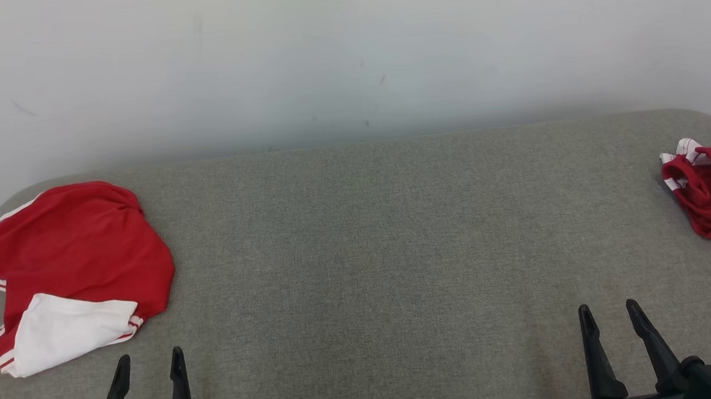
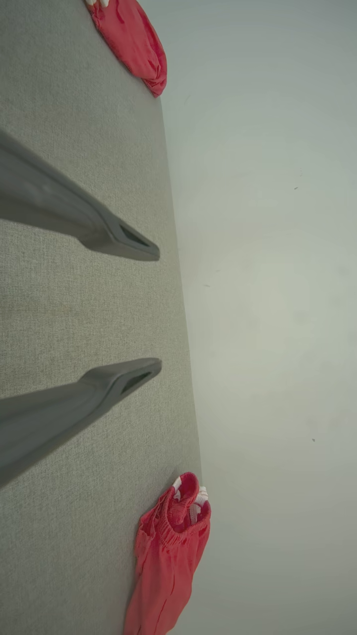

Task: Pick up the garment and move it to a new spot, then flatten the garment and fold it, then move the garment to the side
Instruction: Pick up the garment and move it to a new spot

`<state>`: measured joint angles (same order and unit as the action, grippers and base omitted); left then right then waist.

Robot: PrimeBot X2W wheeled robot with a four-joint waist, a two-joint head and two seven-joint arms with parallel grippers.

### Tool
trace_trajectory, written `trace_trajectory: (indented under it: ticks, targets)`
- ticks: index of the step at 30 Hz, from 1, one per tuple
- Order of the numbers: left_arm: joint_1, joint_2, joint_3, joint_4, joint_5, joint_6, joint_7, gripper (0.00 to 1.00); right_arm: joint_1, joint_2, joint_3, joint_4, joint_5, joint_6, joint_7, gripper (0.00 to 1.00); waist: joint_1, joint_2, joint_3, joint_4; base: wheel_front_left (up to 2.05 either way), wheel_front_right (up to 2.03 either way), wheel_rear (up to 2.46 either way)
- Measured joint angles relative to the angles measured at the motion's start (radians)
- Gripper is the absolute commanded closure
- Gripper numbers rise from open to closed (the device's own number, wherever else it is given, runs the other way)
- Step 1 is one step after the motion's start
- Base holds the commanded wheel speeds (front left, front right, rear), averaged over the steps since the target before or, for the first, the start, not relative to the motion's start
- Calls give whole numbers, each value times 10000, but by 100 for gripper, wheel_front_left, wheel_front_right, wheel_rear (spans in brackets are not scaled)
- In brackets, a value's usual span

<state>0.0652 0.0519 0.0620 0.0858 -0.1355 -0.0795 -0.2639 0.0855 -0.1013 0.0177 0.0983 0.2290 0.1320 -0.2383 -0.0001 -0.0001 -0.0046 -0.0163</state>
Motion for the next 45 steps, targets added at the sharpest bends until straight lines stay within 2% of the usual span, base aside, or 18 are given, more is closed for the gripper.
trace_trajectory:
  ticks: [12,19,45]
  targets:
    - [-4,-2,-36,52,6,-2,0,0,19,-6,40,-19,-19,0,84,0,1,1,61,154,0,0,0]
    - [-7,8,67,6,31,42,0,0,53,-6,167,8,31,0,94,0,0,1,33,547,0,0,0]
    - [6,213,570,77,-150,270,0,0,-218,-10,583,483,167,0,94,0,1,1,194,3797,0,0,0]
